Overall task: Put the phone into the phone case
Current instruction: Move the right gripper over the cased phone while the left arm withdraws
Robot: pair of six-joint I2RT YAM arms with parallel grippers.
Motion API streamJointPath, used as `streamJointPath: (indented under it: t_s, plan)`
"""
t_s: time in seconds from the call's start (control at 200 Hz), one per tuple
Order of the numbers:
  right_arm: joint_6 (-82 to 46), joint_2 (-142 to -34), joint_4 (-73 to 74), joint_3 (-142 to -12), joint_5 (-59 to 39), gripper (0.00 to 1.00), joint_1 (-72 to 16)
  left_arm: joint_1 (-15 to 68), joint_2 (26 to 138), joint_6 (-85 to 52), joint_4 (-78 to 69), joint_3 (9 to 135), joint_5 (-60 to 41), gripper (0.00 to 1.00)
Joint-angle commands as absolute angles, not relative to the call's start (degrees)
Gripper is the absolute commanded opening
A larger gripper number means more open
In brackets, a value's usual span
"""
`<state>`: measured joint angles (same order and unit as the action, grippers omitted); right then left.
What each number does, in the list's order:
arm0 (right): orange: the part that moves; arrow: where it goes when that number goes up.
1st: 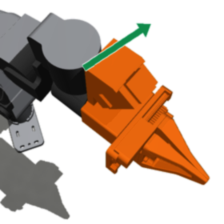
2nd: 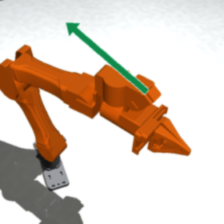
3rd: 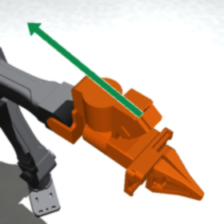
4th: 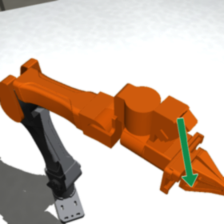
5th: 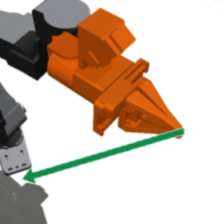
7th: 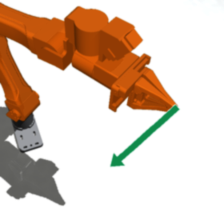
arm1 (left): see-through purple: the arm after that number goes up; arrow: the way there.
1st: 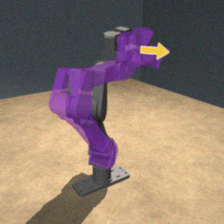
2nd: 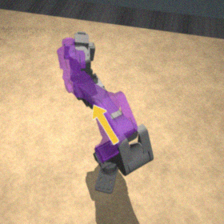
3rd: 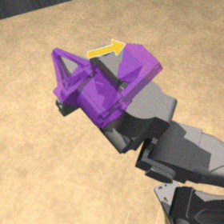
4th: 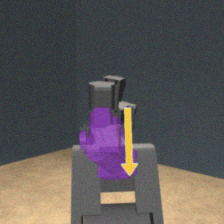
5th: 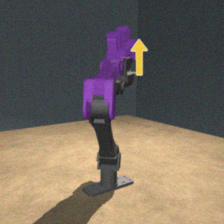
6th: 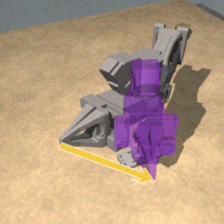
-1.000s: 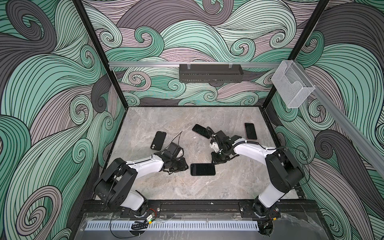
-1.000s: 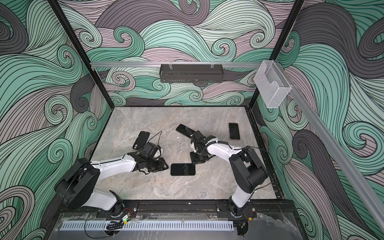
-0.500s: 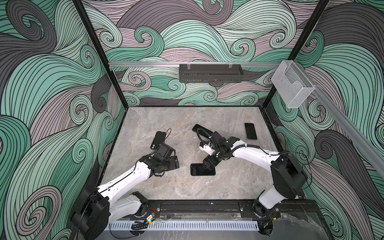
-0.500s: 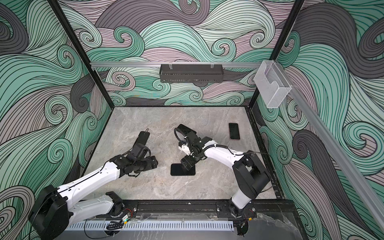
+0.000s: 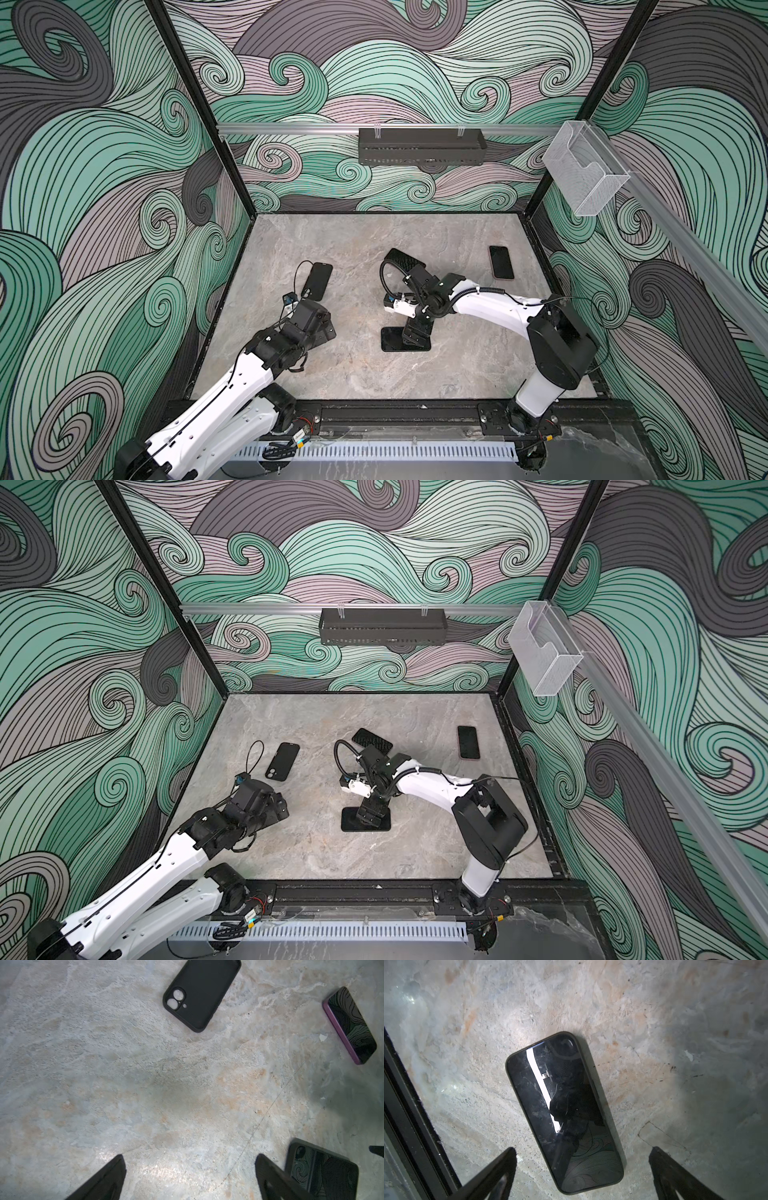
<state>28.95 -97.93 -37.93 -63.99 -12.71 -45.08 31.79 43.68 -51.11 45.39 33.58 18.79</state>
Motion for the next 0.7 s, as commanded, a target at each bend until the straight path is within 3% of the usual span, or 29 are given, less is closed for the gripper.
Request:
streamJointPath:
  t_s: [0.0,0.695]
  plan:
    - [36.9,-98.2,-37.2,-62.4,-12.6,0.99,-46.9,31.1,42.2,-52.2,49.1,33.2,21.0,0.99]
    - [40.3,-105.3,-36.1,-64.2,-7.9,0.95,-48.2,30.5,38.9,-50.1,48.8,32.0,19.2,0.99]
